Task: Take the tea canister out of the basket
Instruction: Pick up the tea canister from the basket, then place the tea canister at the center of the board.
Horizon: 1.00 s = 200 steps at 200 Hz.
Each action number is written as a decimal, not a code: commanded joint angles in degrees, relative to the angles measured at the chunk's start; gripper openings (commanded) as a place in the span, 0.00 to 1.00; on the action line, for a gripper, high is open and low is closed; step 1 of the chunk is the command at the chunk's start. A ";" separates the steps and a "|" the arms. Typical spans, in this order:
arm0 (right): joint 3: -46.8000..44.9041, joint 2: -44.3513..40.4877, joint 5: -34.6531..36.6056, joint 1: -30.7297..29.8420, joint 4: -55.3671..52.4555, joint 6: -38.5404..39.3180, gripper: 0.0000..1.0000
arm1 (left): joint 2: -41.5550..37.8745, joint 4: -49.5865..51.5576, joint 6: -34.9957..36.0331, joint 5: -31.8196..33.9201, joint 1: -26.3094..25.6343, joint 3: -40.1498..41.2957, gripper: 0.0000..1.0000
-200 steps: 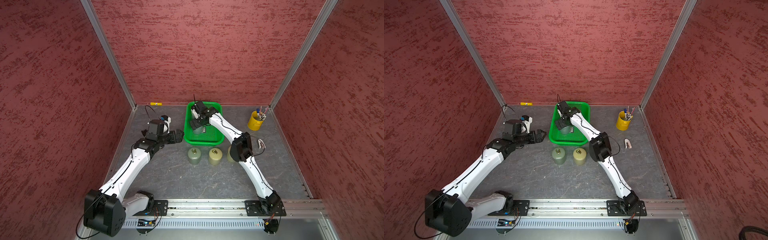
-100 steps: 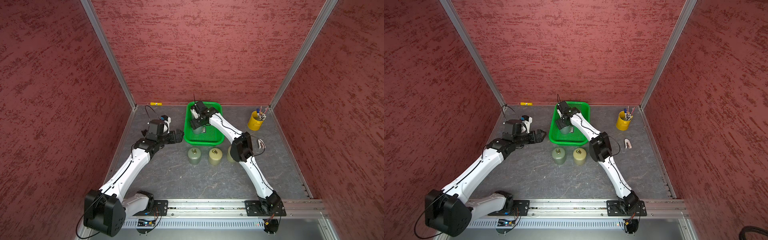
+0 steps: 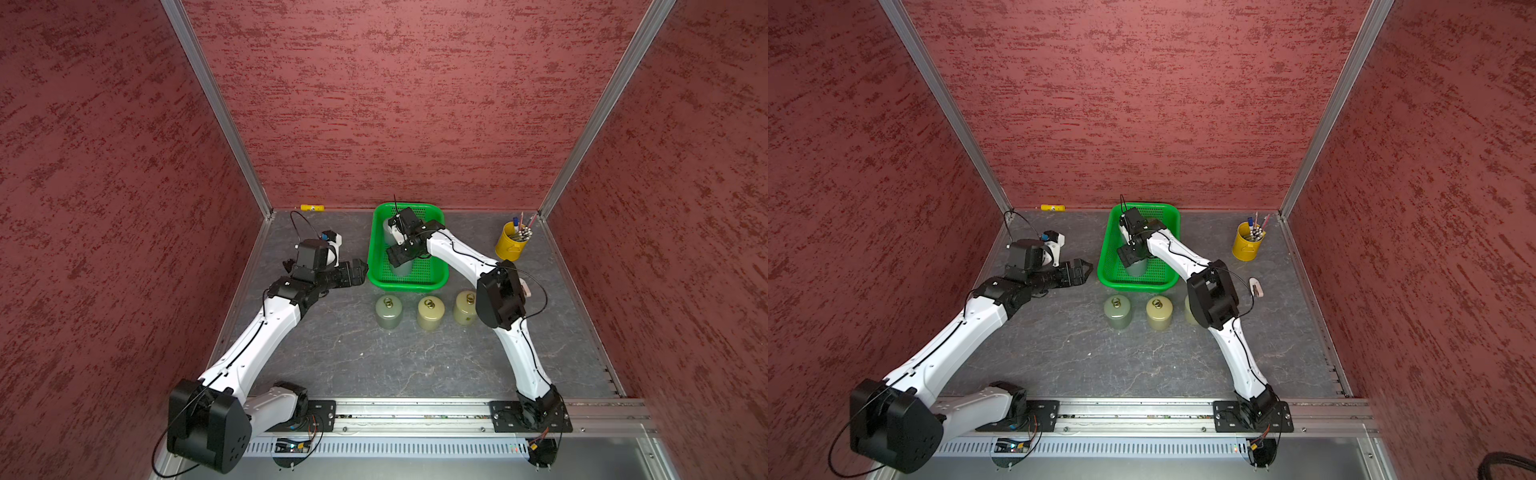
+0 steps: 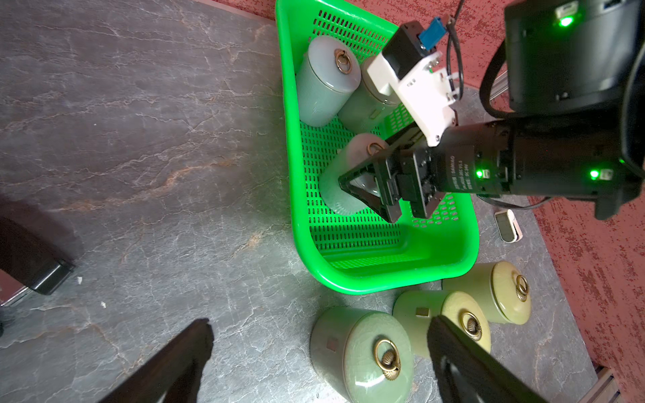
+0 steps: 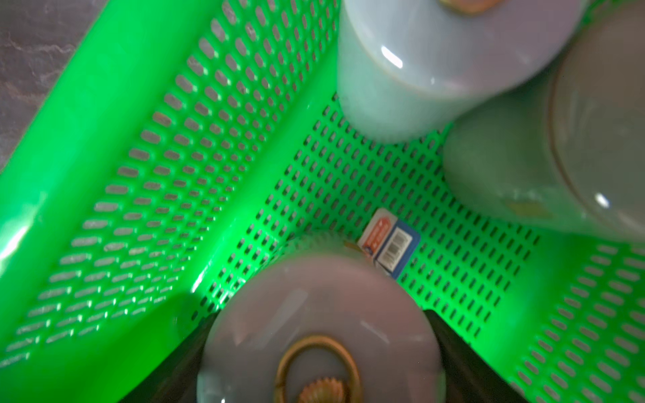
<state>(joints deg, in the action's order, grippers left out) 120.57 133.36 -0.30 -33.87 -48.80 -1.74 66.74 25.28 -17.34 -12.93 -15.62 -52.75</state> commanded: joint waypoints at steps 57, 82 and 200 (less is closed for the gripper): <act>-11.23 -21.23 2.28 -0.32 6.81 -0.62 0.00 | 0.99 -0.86 0.12 0.13 -0.73 -1.30 1.00; -15.48 -27.72 3.37 -0.89 6.37 -0.46 0.00 | 1.12 -0.67 0.14 0.15 -0.86 -1.57 1.00; -39.19 -61.44 14.80 -9.31 -8.57 -7.58 0.00 | 2.05 -1.46 -0.50 0.49 -2.43 -1.88 1.00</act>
<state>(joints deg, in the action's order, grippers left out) 83.05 78.19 10.44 -42.26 -53.93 -4.89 67.77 25.21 -17.39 -12.91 -17.37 -52.84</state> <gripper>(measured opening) 0.838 0.997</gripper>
